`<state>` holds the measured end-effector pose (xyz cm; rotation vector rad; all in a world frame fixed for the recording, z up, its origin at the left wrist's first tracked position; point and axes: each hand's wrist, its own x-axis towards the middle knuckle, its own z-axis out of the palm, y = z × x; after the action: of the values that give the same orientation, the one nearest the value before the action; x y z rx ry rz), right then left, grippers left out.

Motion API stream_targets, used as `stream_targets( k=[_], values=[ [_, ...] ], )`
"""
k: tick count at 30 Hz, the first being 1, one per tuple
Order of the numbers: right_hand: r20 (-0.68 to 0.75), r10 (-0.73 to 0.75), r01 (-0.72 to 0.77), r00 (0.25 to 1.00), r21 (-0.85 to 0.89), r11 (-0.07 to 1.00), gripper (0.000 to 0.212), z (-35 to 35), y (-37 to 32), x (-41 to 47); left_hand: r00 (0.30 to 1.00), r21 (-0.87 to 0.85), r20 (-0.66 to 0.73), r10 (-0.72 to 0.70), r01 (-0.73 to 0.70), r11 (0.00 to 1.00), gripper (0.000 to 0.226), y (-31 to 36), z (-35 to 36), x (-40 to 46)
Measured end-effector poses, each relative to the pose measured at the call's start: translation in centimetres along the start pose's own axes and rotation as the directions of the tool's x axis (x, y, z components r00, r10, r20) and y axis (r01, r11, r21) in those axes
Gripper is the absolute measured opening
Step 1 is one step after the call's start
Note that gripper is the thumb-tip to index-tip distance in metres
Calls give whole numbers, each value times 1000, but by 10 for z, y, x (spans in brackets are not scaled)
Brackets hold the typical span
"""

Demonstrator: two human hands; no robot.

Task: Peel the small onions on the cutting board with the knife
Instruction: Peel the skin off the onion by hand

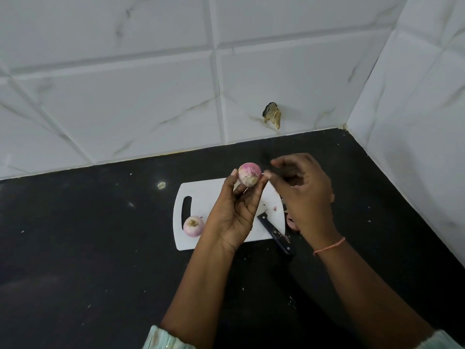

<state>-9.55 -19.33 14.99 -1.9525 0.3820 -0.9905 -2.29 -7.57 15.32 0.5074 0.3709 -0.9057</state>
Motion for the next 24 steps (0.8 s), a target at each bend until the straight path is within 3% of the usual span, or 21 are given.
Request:
stream_targets(
  k=[3, 7, 10, 18, 24],
  values=[
    [165, -44, 39, 985, 36, 999, 27, 4, -9, 0, 998, 93, 4, 57, -57, 994, 55, -2, -2, 1],
    [131, -10, -3, 991, 95, 995, 22, 4, -8, 0, 969, 238, 64, 238, -246, 940, 41, -3, -5, -1],
    [208, -1, -19, 978, 94, 995, 32, 1, -10, 2, 915, 379, 188, 358, -403, 833, 27, 0, -8, -4],
    [221, 57, -91, 973, 143, 986, 27, 1, -19, -2, 814, 565, 433, 387, -580, 588, 35, 1, -8, -12],
    [242, 51, -84, 969, 131, 988, 60, 7, -17, -5, 778, 631, 439, 449, -623, 462, 30, -11, -8, -6]
  ],
)
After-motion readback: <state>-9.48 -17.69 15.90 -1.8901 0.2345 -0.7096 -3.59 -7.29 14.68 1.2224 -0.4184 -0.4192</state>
